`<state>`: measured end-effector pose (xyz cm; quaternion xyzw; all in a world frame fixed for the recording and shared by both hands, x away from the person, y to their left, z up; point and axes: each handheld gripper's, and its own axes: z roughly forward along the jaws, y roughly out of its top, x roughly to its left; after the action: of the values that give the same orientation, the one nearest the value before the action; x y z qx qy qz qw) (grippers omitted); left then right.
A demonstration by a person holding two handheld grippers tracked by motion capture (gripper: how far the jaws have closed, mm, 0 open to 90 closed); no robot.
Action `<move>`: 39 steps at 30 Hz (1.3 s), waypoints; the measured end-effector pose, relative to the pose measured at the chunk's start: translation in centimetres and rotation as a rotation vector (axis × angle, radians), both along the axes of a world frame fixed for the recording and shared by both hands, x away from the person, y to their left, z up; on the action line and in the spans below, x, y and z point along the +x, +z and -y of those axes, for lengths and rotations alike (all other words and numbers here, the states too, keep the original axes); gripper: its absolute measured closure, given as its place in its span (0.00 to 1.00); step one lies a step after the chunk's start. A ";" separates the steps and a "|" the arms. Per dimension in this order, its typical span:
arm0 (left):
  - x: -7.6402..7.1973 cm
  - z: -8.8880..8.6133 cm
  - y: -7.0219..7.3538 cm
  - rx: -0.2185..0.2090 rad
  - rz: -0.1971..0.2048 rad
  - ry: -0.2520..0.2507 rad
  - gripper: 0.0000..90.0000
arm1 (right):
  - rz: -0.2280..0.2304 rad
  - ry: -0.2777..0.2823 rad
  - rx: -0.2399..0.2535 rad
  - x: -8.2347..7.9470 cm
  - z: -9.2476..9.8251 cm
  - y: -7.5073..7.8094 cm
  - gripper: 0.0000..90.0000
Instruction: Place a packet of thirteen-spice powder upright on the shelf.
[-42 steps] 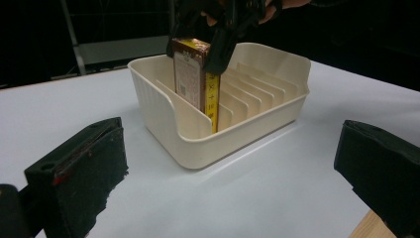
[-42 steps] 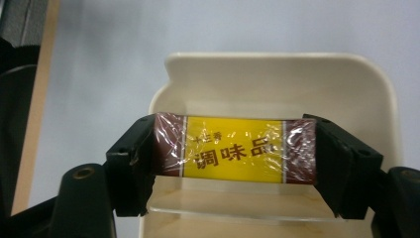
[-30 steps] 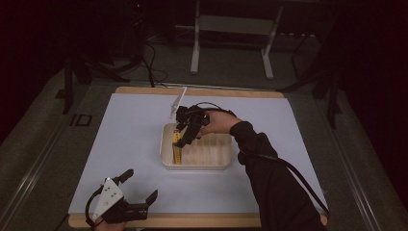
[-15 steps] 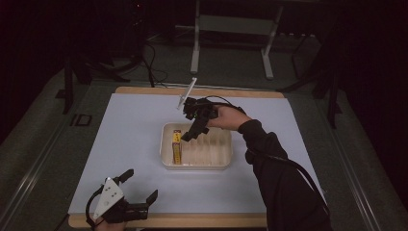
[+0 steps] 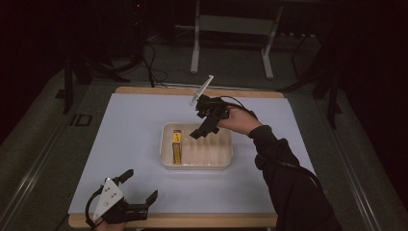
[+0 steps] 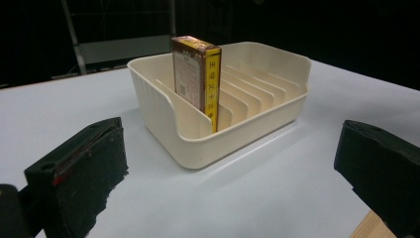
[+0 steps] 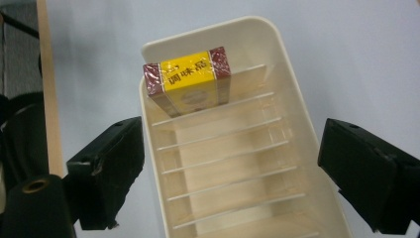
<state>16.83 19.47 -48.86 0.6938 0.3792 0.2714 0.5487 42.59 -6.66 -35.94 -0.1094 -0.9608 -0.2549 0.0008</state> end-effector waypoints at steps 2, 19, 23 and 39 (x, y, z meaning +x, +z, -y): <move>0.0 0.0 0.0 0.001 0.000 0.000 0.00 | -0.007 -0.034 0.021 0.0 0.6 0.1 0.14; 0.0 0.0 0.0 0.001 -0.003 0.003 0.00 | 0.042 -0.196 0.101 -1.4 5.8 -0.9 0.15; 0.0 0.0 0.0 0.001 -0.002 0.002 0.00 | 0.058 -0.255 0.134 -1.8 6.7 -1.3 0.15; 0.0 0.0 0.0 -0.005 -0.004 0.005 0.00 | 0.169 -0.496 0.288 -4.9 11.2 -5.8 0.15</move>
<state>16.87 19.46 -48.87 0.6919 0.3831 0.2703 0.5491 37.74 -17.90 -41.78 -0.3178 -0.8554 -0.3891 -0.1258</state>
